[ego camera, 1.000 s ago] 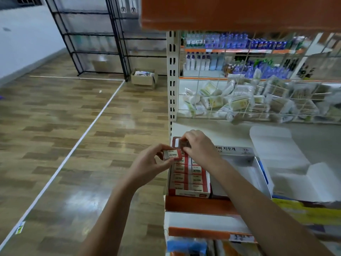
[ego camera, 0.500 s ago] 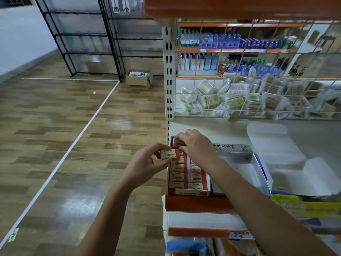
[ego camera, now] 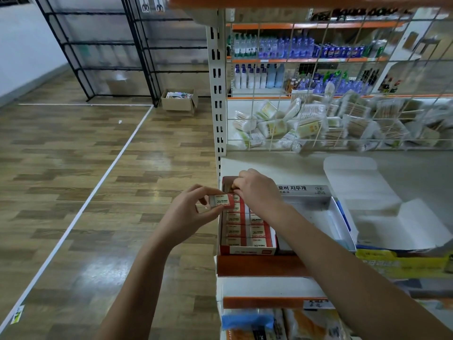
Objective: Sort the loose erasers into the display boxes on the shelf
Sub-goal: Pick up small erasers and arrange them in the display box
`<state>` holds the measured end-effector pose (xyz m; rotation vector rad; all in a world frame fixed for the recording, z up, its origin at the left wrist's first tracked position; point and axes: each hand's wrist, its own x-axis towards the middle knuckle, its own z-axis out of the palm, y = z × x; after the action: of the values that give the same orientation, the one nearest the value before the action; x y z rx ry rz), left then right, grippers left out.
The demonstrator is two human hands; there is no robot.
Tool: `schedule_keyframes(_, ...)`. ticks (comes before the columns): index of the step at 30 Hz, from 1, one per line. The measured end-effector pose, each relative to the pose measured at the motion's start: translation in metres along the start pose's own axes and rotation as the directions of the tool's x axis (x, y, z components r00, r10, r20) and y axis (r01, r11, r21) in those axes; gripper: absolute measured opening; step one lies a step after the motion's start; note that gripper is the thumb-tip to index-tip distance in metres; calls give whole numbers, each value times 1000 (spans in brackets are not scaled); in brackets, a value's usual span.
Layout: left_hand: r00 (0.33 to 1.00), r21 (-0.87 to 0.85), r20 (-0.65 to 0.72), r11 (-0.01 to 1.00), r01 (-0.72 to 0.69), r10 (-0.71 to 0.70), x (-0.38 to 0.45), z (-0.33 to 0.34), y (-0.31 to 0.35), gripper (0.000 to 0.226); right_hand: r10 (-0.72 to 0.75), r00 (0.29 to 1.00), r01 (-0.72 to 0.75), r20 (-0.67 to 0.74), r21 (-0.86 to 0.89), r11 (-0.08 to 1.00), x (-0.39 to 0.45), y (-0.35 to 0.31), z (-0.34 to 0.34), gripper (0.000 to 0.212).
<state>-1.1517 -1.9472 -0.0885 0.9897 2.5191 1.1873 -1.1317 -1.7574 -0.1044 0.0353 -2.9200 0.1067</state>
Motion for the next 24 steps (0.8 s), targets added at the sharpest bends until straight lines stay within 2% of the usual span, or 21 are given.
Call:
schedule_keyframes(3, 999, 87, -25, 996, -25, 27, 11, 0, 5, 33, 25, 999, -23, -19, 114, 993, -5, 5, -12, 23)
schedule_keyframes(7, 995, 252, -23, 964, -87, 96, 31, 6, 17, 38, 226, 966, -196, -123, 220, 956, -24, 23, -37, 22)
schedule_keyframes(12, 993, 479, -15, 872, -98, 120, 55, 31, 32, 39, 409, 912, -408, 31, 158, 899, -54, 35, -50, 23)
schedule_keyframes(16, 988, 534, -45, 839, -102, 149, 65, 45, 32, 35, 421, 890, -445, 173, 138, 885, -69, 23, -48, 32)
schedule_keyframes(19, 983, 579, -41, 806, -124, 180, 69, 51, 32, 34, 410, 879, -458, 243, 194, 867, -72, 15, -46, 28)
schedule_keyframes(24, 985, 609, -12, 782, -128, 170, 75, 57, 35, 32, 405, 881, -456, 244, 213, 864, -71, 15, -46, 25)
